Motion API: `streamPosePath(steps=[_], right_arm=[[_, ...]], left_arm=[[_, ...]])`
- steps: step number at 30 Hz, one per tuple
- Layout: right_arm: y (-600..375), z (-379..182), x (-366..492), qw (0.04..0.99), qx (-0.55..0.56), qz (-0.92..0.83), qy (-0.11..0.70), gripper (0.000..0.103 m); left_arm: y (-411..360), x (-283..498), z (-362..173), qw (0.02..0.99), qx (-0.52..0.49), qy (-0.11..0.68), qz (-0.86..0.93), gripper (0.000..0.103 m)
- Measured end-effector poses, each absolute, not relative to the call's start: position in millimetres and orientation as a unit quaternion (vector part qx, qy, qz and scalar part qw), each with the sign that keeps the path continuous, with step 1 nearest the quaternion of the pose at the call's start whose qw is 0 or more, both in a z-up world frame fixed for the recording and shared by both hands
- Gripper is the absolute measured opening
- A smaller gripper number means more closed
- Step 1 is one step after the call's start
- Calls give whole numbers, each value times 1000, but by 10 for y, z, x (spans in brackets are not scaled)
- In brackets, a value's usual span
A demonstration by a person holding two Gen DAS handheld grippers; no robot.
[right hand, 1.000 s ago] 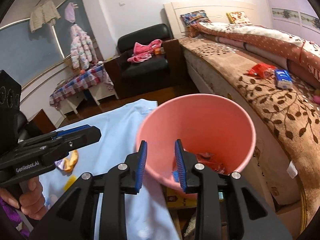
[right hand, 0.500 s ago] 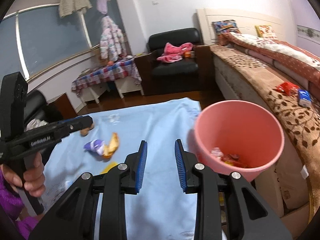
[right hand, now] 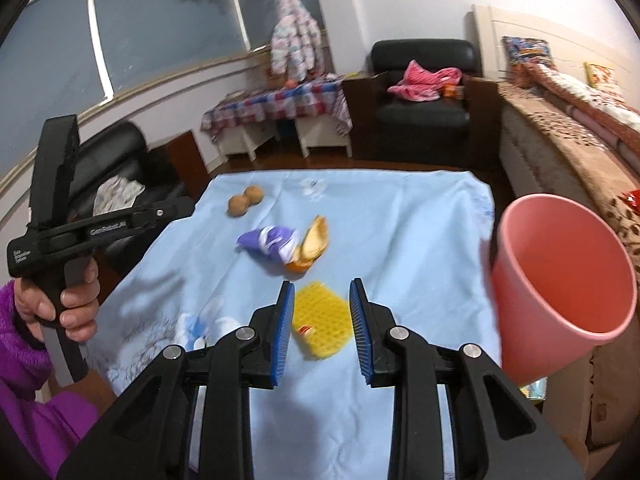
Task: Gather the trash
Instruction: 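Move both grippers back over the table toward the purple item, then grasp the purple rolled item with the left gripper while the right gripper grasps the yellow foam net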
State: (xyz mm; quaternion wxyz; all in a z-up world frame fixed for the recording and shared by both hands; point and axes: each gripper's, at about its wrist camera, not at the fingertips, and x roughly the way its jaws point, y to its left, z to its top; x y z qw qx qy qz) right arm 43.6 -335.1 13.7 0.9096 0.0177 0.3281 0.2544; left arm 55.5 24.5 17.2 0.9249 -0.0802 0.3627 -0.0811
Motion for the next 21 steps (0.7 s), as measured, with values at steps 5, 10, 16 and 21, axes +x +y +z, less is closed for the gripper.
streamPosePath(steps=[5, 10, 16, 21], right_arm=[[-3232, 12, 488, 898, 9, 272, 346, 29], [-3110, -102, 573, 886, -16, 289, 362, 29], [-3019, -233, 666, 874, -45, 306, 375, 29], [-3032, -281, 708, 862, -50, 327, 384, 29]], left_arm=[[192, 659, -7, 908, -105, 397, -85, 41], [19, 867, -136, 886, -134, 433, -100, 47], [-138, 1232, -322, 854, -190, 479, -77, 50], [-182, 1521, -517, 820, -248, 514, -44, 51]])
